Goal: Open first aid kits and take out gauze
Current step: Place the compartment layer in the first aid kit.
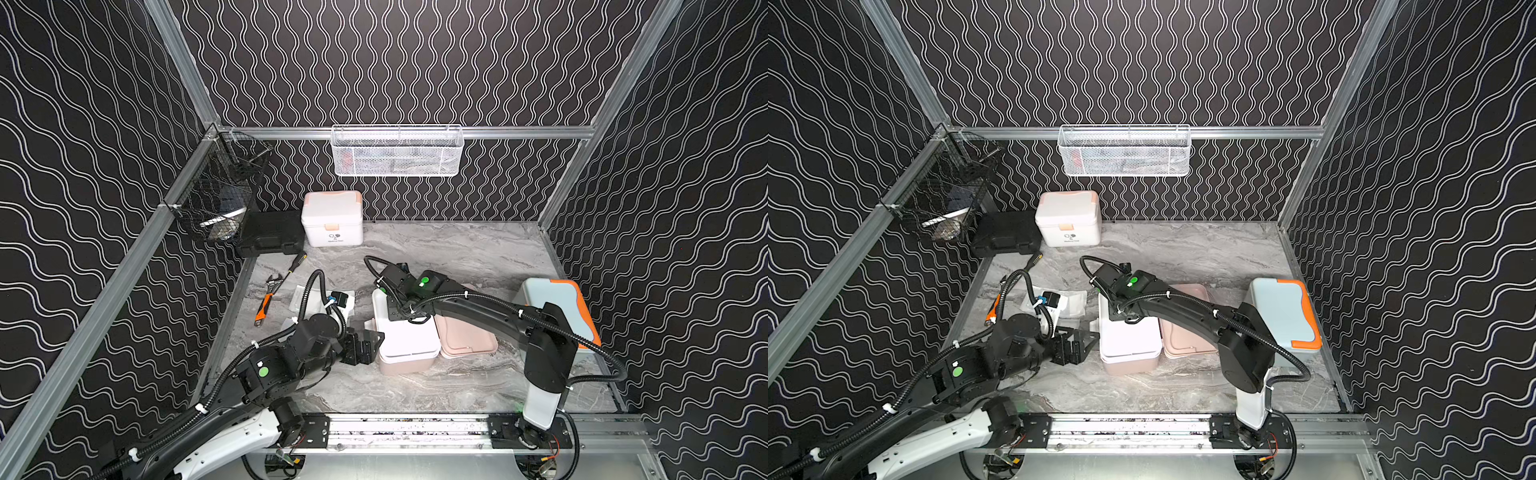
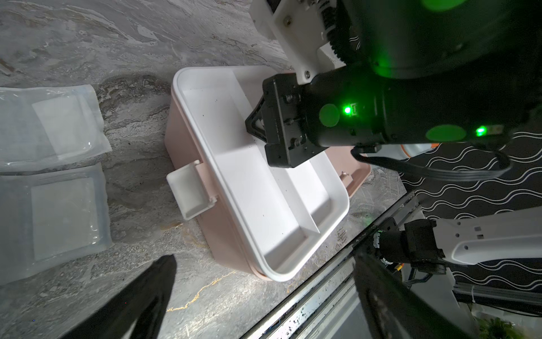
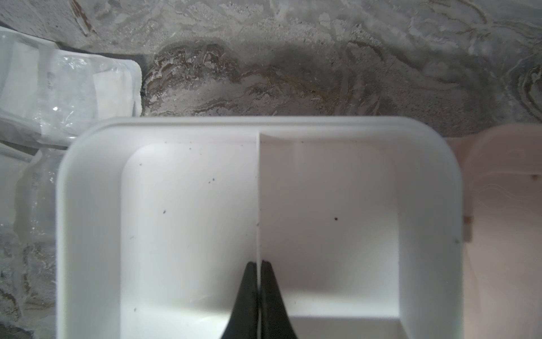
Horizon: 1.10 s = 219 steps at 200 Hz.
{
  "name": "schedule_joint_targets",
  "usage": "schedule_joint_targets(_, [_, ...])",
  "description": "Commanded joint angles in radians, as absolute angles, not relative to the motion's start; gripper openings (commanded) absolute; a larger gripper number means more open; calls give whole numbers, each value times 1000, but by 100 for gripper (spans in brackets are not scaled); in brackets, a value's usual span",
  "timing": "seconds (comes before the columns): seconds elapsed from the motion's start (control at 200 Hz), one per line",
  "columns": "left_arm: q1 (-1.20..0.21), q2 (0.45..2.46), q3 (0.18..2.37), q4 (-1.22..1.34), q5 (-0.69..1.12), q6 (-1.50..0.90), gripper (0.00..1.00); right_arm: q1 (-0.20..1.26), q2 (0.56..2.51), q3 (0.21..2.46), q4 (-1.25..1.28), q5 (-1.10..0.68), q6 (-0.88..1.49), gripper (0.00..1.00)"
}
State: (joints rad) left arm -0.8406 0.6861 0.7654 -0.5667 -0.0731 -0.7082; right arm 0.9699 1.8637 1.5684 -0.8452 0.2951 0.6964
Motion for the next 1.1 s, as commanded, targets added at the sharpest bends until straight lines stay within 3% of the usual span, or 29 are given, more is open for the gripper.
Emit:
schedule_joint_targets(0.0, [-840,687,774,-538,-72,-700,99,977,1873,1552,-824,314,717,0])
schedule_joint_targets(0.54, [-841,684,753,-522,-68,-716,99,1017,1876,1570,-852,305,832,0])
schedule_joint_targets(0.616, [-841,689,752,-516,-69,-717,99,1017,1848,1575,-865,325,817,24])
schedule_joint_targets(0.706, [-841,712,759,-507,-54,-712,99,1017,1805,1571,-865,345,789,38])
schedule_joint_targets(0.916, [-842,798,794,-488,-26,-712,99,1013,1688,1537,-880,408,748,89])
schedule_joint_targets(1.011, [-855,857,834,-503,-34,-708,99,995,1624,1497,-869,417,715,100])
schedule_joint_targets(1.091, [-885,917,878,-529,-62,-706,99,960,1567,1450,-856,404,695,100])
